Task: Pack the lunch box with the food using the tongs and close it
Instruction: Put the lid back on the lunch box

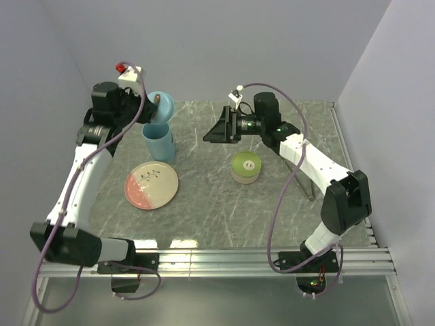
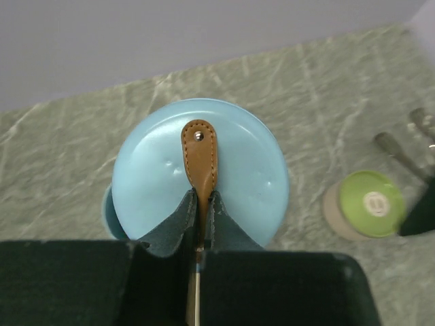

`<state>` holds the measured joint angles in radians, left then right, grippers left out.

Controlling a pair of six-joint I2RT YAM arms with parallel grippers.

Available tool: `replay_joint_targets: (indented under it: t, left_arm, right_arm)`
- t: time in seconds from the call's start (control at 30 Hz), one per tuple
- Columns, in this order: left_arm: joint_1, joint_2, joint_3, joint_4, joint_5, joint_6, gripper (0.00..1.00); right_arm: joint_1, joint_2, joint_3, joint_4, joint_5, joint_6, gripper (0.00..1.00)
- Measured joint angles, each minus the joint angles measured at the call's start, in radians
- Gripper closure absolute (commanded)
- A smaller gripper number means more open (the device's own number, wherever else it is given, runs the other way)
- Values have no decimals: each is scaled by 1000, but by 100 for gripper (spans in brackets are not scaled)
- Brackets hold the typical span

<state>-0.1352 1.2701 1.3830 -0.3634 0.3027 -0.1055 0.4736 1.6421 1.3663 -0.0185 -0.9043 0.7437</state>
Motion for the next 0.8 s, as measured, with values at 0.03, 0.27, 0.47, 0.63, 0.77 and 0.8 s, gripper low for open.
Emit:
replay_joint_targets:
  t: [0.03, 0.27, 0.47, 0.63, 0.77, 0.8]
  left_arm:
    - [0, 46, 47, -49, -29, 25, 99]
    - [2, 251, 260, -225, -123, 106, 99]
    - [2, 384, 356, -317, -145, 122, 99]
    - [3, 410, 324, -341, -151, 121, 99]
    - [8, 414, 282, -337, -153, 120, 99]
    - [8, 415, 274, -337, -153, 120, 99]
  right_arm:
    - [0, -11, 8, -42, 9, -46, 30]
    - [2, -70, 17, -219, 64, -277, 30]
    - [2, -71, 17, -294, 80, -347, 30]
    - [1, -72, 5, -291, 82, -351, 30]
    - [0, -90, -38, -289, 85, -349, 30]
    - [0, -94, -44, -289, 85, -351, 30]
